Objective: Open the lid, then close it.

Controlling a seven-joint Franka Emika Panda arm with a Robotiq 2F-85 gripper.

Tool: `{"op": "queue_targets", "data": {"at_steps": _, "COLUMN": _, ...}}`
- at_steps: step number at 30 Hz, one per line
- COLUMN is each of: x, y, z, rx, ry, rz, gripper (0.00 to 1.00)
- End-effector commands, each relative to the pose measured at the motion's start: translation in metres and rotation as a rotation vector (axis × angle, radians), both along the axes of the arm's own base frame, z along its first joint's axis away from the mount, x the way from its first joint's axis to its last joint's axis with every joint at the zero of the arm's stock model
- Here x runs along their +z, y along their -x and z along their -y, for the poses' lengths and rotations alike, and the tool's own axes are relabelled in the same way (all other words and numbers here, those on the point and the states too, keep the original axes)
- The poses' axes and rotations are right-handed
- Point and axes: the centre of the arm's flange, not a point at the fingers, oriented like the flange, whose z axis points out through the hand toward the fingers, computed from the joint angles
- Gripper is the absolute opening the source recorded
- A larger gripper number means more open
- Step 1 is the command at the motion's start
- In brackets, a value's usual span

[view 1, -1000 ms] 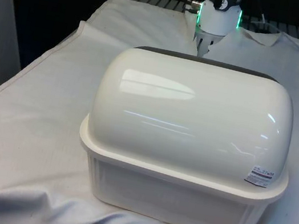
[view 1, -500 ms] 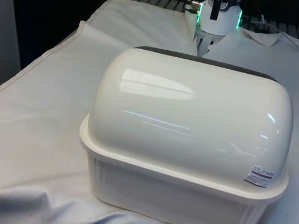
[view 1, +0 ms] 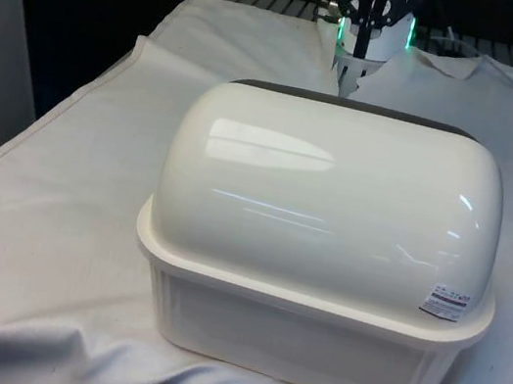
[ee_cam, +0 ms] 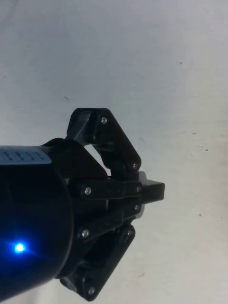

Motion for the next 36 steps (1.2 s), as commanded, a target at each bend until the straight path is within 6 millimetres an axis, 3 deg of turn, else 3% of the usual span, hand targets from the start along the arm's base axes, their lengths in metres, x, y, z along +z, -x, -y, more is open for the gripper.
{"op": "queue_targets", "data": {"at_steps": 1, "x": -0.002, "y": 0.0, "z": 0.0, "rx": -0.001, "ry": 0.0, "rz": 0.002, "gripper": 0.0}}
{"op": "queue_targets", "data": {"at_steps": 11, "x": -0.027, "y": -0.008, "z": 0.004, "rx": -0.021, "ry": -0.005, "rz": 0.03, "gripper": 0.0}}
{"op": "queue_targets", "data": {"at_steps": 19, "x": -0.059, "y": -0.025, "z": 0.014, "rx": -0.058, "ry": -0.009, "rz": 0.064, "gripper": 0.0}}
{"op": "queue_targets", "data": {"at_steps": 29, "x": -0.083, "y": -0.039, "z": 0.019, "rx": -0.08, "ry": -0.01, "rz": 0.094, "gripper": 0.0}}
{"op": "queue_targets", "data": {"at_steps": 36, "x": -0.088, "y": -0.049, "z": 0.015, "rx": -0.082, "ry": -0.011, "rz": 0.116, "gripper": 0.0}}
